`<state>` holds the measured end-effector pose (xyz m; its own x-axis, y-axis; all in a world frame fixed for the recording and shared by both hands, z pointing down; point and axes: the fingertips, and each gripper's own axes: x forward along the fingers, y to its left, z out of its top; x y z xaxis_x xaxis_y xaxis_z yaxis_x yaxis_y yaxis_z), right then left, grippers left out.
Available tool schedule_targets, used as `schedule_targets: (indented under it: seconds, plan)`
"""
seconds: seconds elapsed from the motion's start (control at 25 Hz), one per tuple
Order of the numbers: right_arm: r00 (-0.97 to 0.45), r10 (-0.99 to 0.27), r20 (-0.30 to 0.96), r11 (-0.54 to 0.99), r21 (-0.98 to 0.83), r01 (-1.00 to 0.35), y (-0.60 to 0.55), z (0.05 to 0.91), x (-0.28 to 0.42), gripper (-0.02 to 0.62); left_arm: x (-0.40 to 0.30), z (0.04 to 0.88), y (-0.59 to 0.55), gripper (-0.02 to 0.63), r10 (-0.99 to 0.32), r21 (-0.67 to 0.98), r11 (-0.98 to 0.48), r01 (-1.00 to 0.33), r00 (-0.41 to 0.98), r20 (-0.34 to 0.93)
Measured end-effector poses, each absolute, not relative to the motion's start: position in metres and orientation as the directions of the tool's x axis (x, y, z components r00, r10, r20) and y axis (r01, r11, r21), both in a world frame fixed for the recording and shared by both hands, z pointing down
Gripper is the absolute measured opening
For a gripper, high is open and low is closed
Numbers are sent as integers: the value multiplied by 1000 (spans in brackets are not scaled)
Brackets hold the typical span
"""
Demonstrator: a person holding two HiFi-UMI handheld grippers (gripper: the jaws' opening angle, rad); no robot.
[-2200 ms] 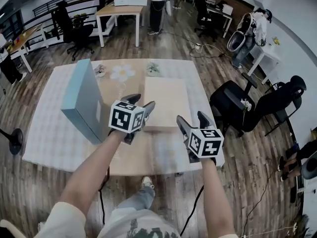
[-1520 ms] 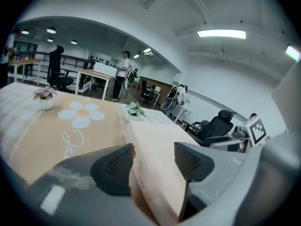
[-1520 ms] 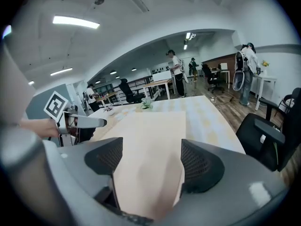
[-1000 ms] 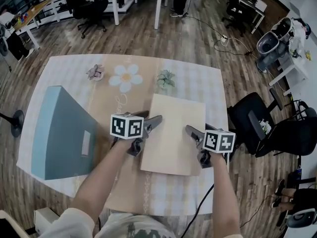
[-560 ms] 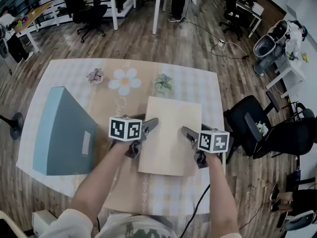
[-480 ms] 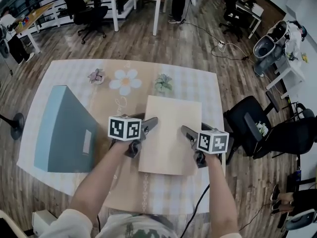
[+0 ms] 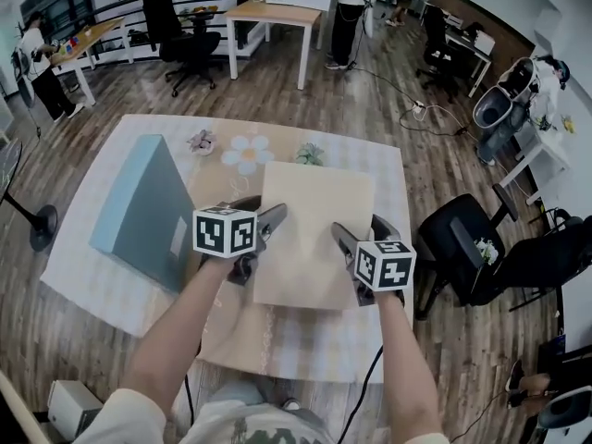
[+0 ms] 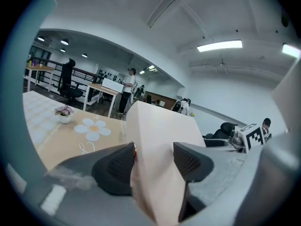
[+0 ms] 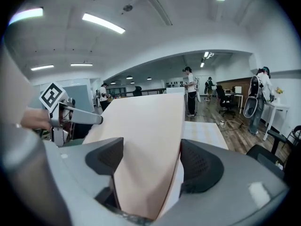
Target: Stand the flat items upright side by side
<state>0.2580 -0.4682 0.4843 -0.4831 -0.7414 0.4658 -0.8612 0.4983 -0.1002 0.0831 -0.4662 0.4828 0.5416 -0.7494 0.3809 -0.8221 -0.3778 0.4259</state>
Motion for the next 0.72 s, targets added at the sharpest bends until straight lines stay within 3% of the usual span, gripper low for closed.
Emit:
schedule_targets:
  seconds: [0.32,0.72]
  plan:
    - [-499,-797,339,533,9,-846,-417,435,243,359,67,423,-406,270,-832,294,-354,-888,442,335]
    - [-533,-788,308,577,70,-814,-343,417,256,310,80,402,-319,270,-877,178,-300,-937,345,335]
